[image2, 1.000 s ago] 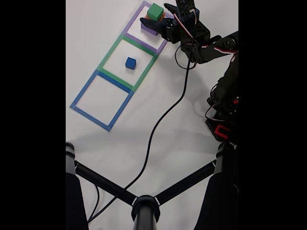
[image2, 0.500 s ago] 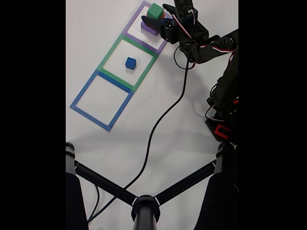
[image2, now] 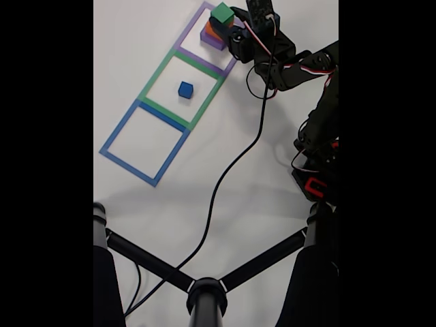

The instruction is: Tower of hanoi

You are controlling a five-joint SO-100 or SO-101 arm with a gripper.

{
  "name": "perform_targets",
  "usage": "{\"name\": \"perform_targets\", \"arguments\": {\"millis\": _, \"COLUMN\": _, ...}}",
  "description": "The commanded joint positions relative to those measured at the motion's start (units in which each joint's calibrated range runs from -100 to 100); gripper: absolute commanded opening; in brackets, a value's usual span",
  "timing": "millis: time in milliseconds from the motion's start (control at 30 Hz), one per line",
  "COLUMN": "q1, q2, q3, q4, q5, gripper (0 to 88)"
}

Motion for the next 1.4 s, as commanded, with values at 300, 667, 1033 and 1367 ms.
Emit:
{"name": "perform_targets", "arguments": {"millis": 300, "q1": -0.91, "q2": -1.21, "q3": -2.0, "q4": -0.91, "q5": 0.39, "gripper": 9.4}}
{"name": "perform_targets", "arguments": {"millis": 667, "q1": -2.66, "q2": -18.76, "q3": -2.9, "q4": 19.49, "q5": 0.39, "gripper": 9.4}}
{"name": "perform_targets", "arguments": {"millis": 1033, "q1": -2.96, "q2": -43.44, "q3": -11.81, "q4": 61.17, "q5": 0.39, "gripper": 8.2}}
{"name": "perform_targets", "arguments": {"millis": 1367, "q1": -5.63, "q2": -54.82, "q3": -37.98, "q4": 107.06, "q5": 0.39, "gripper": 7.8}}
